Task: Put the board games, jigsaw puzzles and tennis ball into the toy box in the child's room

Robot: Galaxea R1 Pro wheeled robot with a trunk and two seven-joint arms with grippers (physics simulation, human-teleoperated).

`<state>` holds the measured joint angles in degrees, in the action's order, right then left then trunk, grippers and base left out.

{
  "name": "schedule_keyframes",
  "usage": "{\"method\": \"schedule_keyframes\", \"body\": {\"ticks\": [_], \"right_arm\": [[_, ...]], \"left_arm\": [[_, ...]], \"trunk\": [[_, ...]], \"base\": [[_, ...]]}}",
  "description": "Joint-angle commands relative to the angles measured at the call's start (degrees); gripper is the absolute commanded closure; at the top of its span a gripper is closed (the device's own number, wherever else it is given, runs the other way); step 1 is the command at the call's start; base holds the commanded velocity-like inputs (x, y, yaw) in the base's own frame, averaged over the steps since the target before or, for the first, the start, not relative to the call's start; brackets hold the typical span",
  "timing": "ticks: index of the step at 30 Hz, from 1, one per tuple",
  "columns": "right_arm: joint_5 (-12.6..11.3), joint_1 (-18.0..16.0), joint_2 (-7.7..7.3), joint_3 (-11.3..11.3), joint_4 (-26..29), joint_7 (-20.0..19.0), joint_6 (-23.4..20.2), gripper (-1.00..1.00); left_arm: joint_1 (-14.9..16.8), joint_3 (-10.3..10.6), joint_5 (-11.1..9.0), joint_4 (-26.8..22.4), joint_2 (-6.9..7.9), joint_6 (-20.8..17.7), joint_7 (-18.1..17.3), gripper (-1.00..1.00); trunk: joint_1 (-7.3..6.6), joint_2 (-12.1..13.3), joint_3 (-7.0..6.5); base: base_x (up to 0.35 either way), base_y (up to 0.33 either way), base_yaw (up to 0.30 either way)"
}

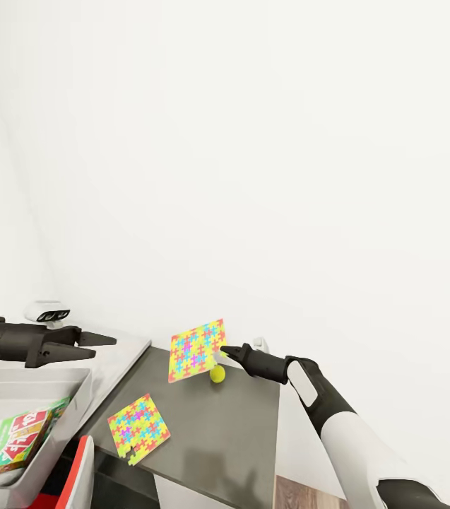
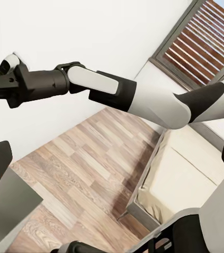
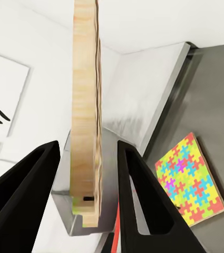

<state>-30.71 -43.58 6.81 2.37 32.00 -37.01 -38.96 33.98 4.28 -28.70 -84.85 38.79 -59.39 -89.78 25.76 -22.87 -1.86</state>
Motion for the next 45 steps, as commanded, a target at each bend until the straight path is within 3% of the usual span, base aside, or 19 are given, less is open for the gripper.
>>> {"method": "schedule_keyframes", "body": {"ticks": [1, 13, 34, 45], "right_arm": [[-0.1, 0.0, 0.03, 0.3, 0.0, 0.0, -0.3, 1.00], [-0.1, 0.0, -0.08, 0.6, 0.0, -0.1, -0.3, 1.00], [0.0, 0.0, -0.10, 0.5, 0.0, -0.1, -0.3, 1.00], [-0.1, 0.1, -0.14, 0.6, 0.0, -0.1, -0.3, 1.00]], "left_arm": [[0.0, 0.1, 0.0, 0.0, 0.05, -0.6, -0.2, -1.00], [0.0, 0.1, 0.0, 0.0, 0.03, -0.6, -0.2, -1.00], [0.0, 0.3, 0.0, 0.0, -0.03, -0.6, -0.2, -1.00], [0.0, 0.3, 0.0, 0.0, -0.04, -0.6, -0.2, -1.00]], "trunk": [[0.02, 0.0, 0.03], [0.02, 0.0, 0.02], [0.02, 0.0, -0.49], [0.02, 0.0, -0.52]], "base": [[0.000, 0.000, 0.003], [0.000, 0.000, 0.015], [0.000, 0.000, 0.257], [0.000, 0.000, 0.044]]}}
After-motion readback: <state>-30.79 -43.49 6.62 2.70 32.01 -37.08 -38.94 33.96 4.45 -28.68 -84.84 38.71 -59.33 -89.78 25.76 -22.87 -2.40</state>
